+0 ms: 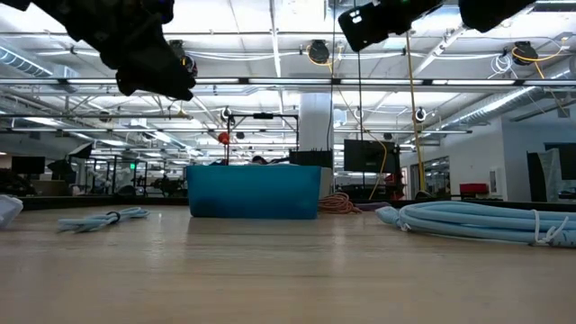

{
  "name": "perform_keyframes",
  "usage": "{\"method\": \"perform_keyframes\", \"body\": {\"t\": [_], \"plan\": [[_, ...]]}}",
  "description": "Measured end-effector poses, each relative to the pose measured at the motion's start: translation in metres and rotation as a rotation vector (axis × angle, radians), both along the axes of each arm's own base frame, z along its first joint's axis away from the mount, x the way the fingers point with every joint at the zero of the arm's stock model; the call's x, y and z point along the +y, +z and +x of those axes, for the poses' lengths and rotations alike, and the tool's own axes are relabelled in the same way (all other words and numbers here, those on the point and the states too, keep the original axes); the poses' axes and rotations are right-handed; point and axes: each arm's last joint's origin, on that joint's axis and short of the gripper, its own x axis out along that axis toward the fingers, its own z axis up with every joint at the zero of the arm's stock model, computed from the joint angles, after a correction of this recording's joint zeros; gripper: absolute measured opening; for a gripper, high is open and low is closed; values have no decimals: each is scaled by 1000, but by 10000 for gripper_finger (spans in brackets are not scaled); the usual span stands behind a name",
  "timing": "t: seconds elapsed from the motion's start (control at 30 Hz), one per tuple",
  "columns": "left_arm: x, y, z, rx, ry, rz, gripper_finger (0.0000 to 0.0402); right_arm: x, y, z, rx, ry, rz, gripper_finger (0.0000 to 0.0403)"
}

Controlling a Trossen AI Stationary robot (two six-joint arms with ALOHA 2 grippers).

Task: Pick & Place USB Port
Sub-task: Put the purple charger cable into the blue bin

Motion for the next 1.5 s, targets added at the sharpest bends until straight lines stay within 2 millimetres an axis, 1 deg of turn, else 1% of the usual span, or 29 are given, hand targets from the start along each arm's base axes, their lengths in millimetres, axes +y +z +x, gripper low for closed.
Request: {"method": "perform_keyframes", "body": {"t": [0.1, 0.13, 0.17, 0.2, 0.23, 0.3, 0.33, 0.37, 0.4, 0.43, 0.47, 0.57, 0.63, 0.73, 0.87, 1.0, 1.17, 1.3, 1.37, 1.5], "plan": [[5, 1, 1, -2, 17, 30, 157, -27, 14, -7, -49, 37, -23, 43], [6, 1, 2, 1, 20, 37, 157, -33, 16, -9, -62, 89, -16, 41], [8, 0, 2, 4, 23, 44, 157, -41, 17, -13, -81, 182, 12, 38], [9, 0, 2, 6, 27, 50, 158, -50, 16, -17, -100, 320, 83, 35], [10, 1, 2, 7, 30, 54, 159, -61, 15, -22, -134, 488, 209, 32], [13, 0, 3, 11, 36, 60, 159, -89, 11, -30, -209, 808, 536, 27], [13, 0, 3, 12, 36, 65, 159, -100, 5, -34, -203, 923, 672, 24], [14, 0, 3, 13, 36, 68, 159, -108, -2, -38, -181, 968, 778, 23], [14, 0, 3, 14, 34, 71, 159, -114, -13, -43, -138, 958, 875, 21], [14, 0, 3, 15, 34, 76, 159, -116, -23, -48, -86, 923, 932, 20], [14, 1, 3, 15, 39, 86, 159, -117, -31, -52, -19, 889, 942, 20], [14, 1, 3, 16, 46, 101, 159, -113, -55, -63, 269, 721, 862, 25], [15, 0, 2, 13, 60, 111, 159, -109, -70, -68, 425, 598, 794, 31], [17, -6, 1, 18, 85, 129, 159, -102, -82, -70, 543, 551, 697, 45], [21, -18, -2, 15, 97, 122, 159, -103, -96, -66, 589, 559, 631, 69], [26, -26, -3, 29, 93, 100, 159, -114, -105, -56, 592, 560, 572, 94], [28, -28, -3, 31, 74, 78, 159, -131, -127, -44, 653, 520, 610, 120], [28, -28, -3, 34, 65, 78, 159, -142, -145, -37, 749, 500, 650, 132], [28, -29, -4, 38, 64, 79, 159, -148, -146, -33, 768, 494, 653, 134], [27, -29, -4, 42, 53, 77, 159, -160, -132, -27, 755, 507, 632, 135]]}}
